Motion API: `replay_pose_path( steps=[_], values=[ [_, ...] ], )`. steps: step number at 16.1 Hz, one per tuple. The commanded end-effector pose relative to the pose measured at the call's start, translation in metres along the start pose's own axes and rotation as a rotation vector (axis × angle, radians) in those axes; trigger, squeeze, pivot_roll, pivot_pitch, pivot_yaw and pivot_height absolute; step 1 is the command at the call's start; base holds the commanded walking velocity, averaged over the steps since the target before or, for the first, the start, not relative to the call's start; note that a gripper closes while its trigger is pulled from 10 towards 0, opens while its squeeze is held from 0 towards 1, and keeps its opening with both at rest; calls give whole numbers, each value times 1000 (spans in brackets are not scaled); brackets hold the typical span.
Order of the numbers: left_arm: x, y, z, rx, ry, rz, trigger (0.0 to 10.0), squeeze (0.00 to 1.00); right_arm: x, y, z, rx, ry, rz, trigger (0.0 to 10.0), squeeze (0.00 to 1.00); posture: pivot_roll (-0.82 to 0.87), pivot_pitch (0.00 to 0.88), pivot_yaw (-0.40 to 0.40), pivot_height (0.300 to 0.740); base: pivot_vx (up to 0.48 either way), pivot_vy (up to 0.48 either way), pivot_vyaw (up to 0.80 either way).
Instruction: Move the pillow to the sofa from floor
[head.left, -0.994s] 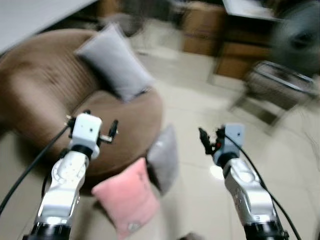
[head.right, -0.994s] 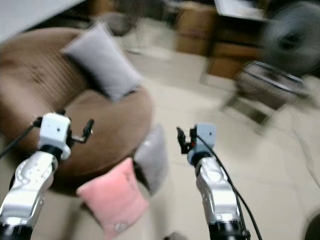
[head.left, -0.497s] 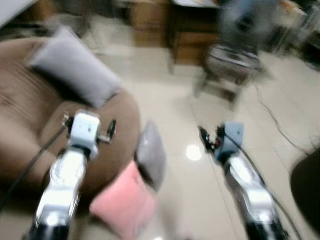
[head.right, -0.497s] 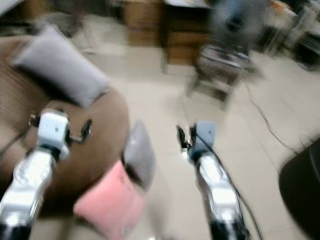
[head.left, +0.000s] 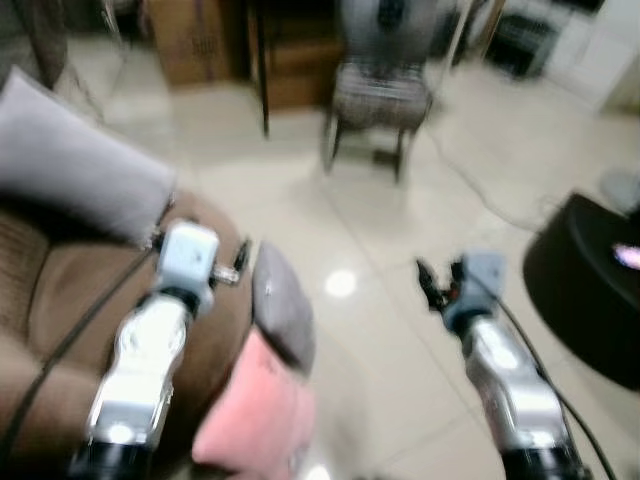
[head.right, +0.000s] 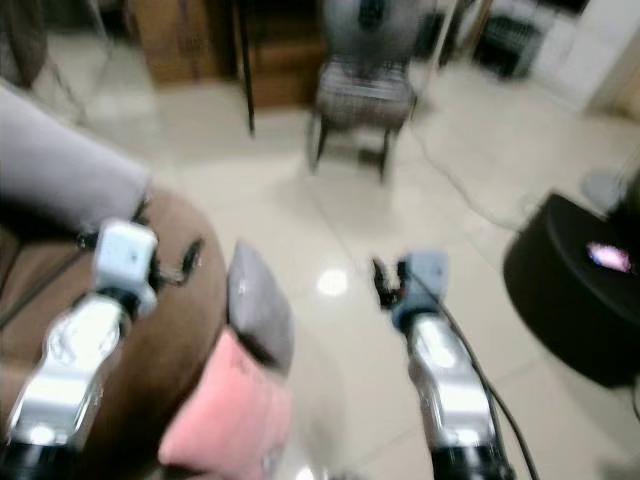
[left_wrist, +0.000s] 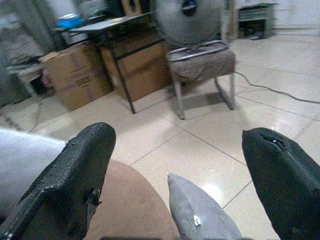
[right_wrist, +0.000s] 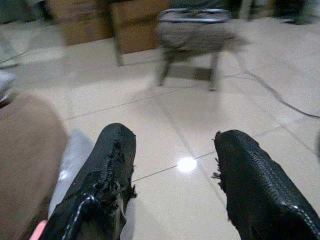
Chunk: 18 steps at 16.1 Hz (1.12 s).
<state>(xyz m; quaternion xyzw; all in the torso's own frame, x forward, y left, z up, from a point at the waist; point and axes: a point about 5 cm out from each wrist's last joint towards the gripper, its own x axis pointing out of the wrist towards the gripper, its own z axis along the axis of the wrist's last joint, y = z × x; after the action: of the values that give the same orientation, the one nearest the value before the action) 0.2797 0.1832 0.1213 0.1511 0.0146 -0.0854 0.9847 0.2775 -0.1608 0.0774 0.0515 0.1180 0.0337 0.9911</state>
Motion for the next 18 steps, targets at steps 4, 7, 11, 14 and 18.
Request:
replay_pose_path(
  steps=[4,7,11,14,18],
  values=[
    [-3,6,-1,13,6,19,10000,0,2,9,6,-17,-25,33,10000,0,86,0,-12,740,0,282,-600],
    [-8,5,-10,-49,20,44,10000,0,2,11,6,-116,-35,63,10000,0,84,0,-14,740,0,0,0],
    [-18,6,-25,-16,63,63,10000,0,0,5,11,-165,-83,80,10000,0,90,0,-27,740,0,0,0],
    [-20,8,-26,1,67,65,10000,0,1,7,12,-184,-102,107,10000,0,98,0,-35,740,0,0,0],
    [-21,7,-26,10,64,58,10000,0,0,11,11,-187,-107,130,10000,0,99,0,-33,715,0,0,0]
  ],
)
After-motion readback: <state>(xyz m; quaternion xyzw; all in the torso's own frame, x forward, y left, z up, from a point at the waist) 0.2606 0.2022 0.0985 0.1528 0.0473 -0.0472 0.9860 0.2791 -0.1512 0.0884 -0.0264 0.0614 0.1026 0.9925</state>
